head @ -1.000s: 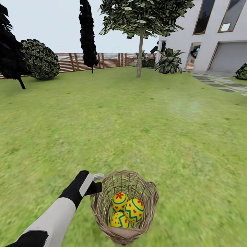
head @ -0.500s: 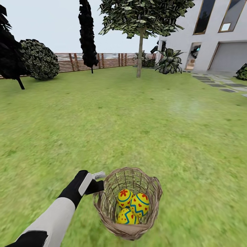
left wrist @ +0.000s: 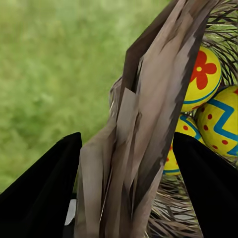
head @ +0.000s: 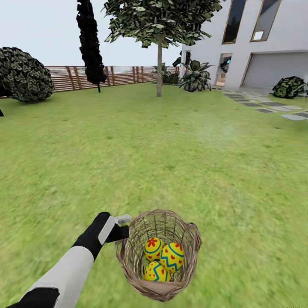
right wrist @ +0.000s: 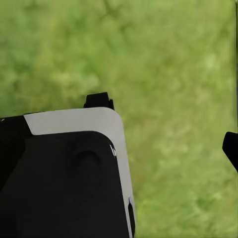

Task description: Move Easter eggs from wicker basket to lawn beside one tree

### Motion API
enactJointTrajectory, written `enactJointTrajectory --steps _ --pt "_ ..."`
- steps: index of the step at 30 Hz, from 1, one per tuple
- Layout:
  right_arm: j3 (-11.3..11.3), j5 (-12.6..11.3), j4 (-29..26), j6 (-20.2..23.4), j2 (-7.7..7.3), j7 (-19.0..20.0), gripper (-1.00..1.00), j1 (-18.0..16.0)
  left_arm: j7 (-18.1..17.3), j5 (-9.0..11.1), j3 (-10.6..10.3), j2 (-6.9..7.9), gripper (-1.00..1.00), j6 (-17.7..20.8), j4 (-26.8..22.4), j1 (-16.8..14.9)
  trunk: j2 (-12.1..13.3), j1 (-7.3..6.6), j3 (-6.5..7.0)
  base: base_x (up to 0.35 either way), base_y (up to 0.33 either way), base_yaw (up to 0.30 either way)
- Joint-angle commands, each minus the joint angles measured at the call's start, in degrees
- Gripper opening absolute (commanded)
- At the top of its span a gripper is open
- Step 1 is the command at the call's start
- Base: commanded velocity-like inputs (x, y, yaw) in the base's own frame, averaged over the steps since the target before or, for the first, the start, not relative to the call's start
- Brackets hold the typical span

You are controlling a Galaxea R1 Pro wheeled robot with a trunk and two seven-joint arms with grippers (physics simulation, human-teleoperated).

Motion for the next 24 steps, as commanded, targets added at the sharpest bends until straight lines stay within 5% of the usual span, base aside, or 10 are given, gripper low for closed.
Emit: enactJointTrajectory --steps 1,12,24 --pt "-0.5 0.5 0.3 -0.4 -0.05 0.1 1.00 -0.1 0.6 1.3 0.0 0.00 -1.00 0.2 -0.1 0.0 0.0 0.04 -0.06 0.321 -0.085 -0.283" --pt "-0.5 0.5 0.2 -0.4 -0.05 0.1 1.00 -0.1 0.6 1.3 0.0 -0.01 -1.00 0.2 -0.1 0.0 0.0 0.04 -0.06 0.321 -0.039 -0.282" --pt "-0.5 0.5 0.3 -0.3 0.06 0.1 1.00 -0.1 0.6 1.3 0.0 0.00 -1.00 0.2 -0.1 0.0 0.0 0.04 -0.06 0.326 0.000 -0.021"
